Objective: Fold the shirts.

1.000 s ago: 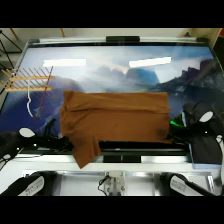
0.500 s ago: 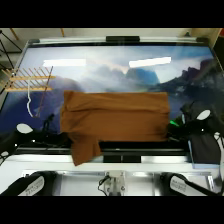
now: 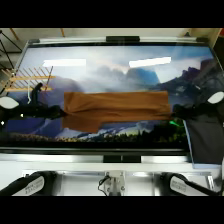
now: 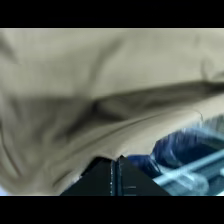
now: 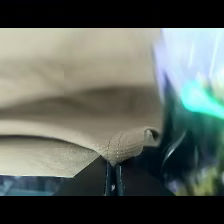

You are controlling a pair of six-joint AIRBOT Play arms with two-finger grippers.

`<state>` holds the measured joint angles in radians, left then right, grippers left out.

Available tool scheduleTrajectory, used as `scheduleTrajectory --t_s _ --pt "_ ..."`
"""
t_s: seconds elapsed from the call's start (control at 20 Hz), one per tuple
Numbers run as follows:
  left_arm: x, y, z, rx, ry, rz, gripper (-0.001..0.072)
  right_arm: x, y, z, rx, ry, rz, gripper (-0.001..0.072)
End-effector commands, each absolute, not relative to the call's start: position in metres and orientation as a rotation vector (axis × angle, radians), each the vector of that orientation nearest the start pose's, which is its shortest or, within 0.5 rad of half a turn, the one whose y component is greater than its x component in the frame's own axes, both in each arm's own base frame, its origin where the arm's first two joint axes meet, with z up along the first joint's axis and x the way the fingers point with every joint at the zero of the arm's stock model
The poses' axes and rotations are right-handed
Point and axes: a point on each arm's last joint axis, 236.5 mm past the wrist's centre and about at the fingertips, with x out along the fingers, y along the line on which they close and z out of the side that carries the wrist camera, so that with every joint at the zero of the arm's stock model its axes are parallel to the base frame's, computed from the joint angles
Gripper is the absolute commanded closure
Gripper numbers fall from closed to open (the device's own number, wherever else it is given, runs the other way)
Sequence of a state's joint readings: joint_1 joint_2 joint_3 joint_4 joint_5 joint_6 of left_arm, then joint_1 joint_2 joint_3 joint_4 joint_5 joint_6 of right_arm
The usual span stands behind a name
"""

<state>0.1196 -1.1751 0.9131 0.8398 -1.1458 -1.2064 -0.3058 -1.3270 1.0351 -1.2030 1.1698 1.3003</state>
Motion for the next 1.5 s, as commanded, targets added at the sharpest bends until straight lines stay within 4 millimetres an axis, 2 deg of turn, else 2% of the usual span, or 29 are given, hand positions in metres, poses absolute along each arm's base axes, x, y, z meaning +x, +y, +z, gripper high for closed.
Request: scheduleTrajectory --t_s 0.0,0.1,0.25,0.45,0.6,0.65,0.7,0.75,0.9,1.2,1.35,1.45 --pt "0.399 -0.096 0.027 -0.482 1.159 -0.45 0.0682 0.408 -0.023 -0.036 0.199 1.289 0.12 0.0647" --pt "0.425 -0.093 0.026 -0.492 1.153 -0.443 0.0682 0.437 -0.028 -0.039 0.149 1.271 0.077 0.0647" --pt "0.454 -0.089 0.015 -0.508 1.163 -0.432 0.0682 0.468 -0.026 -0.045 0.185 1.258 0.075 0.0647" --pt "0.474 -0.084 -0.012 -0.552 1.194 -0.389 0.0681 0.476 -0.028 -0.069 0.2 1.297 0.066 0.0646" --pt "0.473 -0.086 -0.034 -0.575 1.239 -0.378 0.0668 0.475 -0.027 -0.083 0.21 1.325 0.067 0.0643" --pt "0.471 -0.087 -0.038 -0.577 1.256 -0.383 0.0577 0.473 -0.026 -0.086 0.213 1.334 0.069 0.0532" --pt "0.469 -0.088 -0.039 -0.578 1.263 -0.386 0.0381 0.471 -0.026 -0.087 0.212 1.343 0.071 0.0236" --pt "0.468 -0.087 -0.037 -0.579 1.265 -0.389 0.0243 0.47 -0.026 -0.086 0.2 1.346 0.079 0.0125" --pt "0.465 -0.086 -0.022 -0.571 1.268 -0.417 0.0245 0.469 -0.041 -0.079 0.215 1.335 0.052 0.0125" --pt "0.464 -0.098 0.02 -0.518 1.202 -0.501 0.0247 0.465 -0.061 -0.088 0.296 1.345 0.015 0.0124" --pt "0.463 -0.105 0.027 -0.51 1.192 -0.515 0.0246 0.464 -0.06 -0.094 0.305 1.358 0.017 0.0124" --pt "0.462 -0.11 0.027 -0.504 1.195 -0.525 0.0247 0.464 -0.047 -0.103 0.371 1.374 0.044 0.0124"
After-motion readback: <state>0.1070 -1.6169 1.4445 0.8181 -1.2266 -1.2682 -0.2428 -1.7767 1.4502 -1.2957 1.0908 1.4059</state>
